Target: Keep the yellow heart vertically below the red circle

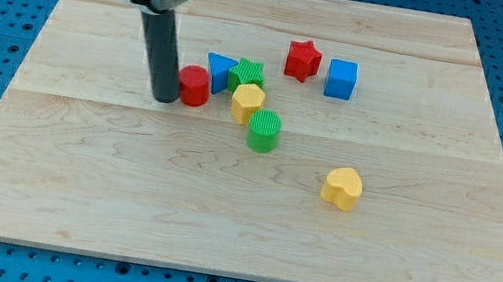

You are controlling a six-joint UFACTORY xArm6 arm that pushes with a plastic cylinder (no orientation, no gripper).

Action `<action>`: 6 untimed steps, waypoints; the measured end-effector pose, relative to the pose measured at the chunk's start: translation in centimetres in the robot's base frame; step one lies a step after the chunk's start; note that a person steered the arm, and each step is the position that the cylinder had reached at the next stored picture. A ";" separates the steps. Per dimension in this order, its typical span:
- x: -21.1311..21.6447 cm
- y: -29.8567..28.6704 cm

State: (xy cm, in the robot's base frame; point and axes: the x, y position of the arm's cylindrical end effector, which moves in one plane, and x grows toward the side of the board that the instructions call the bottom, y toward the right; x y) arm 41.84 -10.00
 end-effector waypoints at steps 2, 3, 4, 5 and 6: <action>4.9 0.9; 9.6 6.8; 12.3 15.3; 16.3 20.1; 15.0 22.9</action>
State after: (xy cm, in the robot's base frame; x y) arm 56.80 12.93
